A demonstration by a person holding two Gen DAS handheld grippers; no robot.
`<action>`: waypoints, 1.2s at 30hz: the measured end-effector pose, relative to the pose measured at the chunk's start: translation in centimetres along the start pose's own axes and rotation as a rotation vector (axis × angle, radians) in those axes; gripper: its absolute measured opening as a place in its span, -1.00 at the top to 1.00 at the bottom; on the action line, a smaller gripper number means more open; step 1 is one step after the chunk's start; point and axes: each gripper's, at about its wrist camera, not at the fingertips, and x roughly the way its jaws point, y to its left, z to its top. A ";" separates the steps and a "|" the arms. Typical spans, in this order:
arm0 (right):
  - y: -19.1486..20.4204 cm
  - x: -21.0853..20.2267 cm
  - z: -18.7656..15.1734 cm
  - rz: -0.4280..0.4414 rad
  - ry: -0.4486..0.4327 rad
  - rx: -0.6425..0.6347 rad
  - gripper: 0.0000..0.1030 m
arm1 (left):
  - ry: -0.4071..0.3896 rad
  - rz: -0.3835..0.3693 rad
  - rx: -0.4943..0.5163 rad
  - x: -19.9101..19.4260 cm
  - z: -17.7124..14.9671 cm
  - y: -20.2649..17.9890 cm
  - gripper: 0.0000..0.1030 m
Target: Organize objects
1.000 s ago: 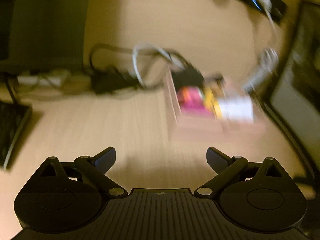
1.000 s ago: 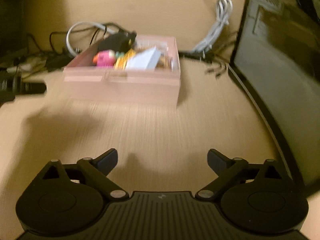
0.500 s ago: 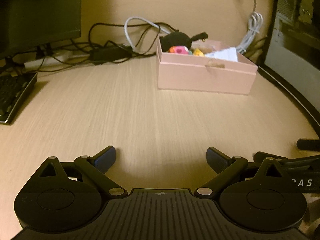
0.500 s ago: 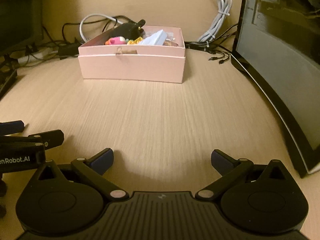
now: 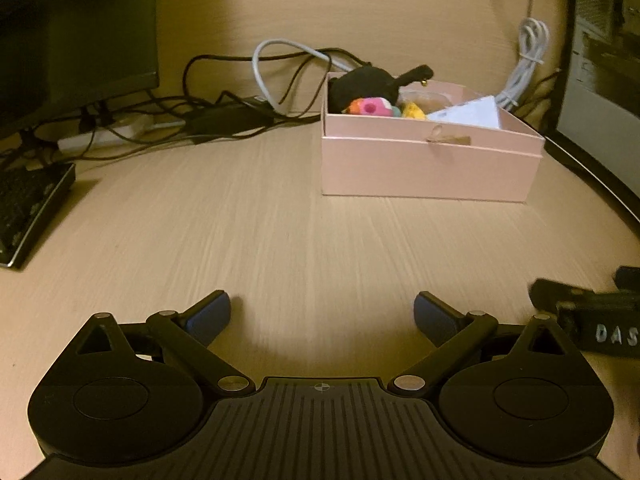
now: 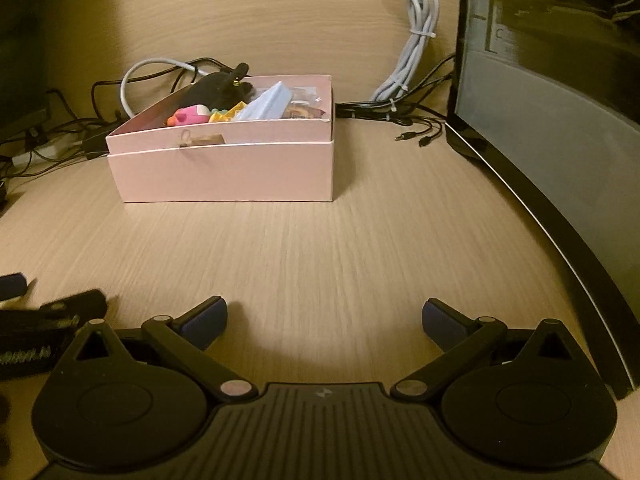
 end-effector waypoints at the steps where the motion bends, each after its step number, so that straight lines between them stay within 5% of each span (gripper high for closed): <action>1: 0.0 0.1 0.1 0.006 -0.003 -0.005 -1.00 | 0.000 0.005 -0.005 0.2 0.1 0.0 -0.97; 36: 0.0 1.0 0.7 0.020 -0.002 -0.013 -1.00 | 0.002 0.008 -0.006 0.5 0.5 -0.1 -0.97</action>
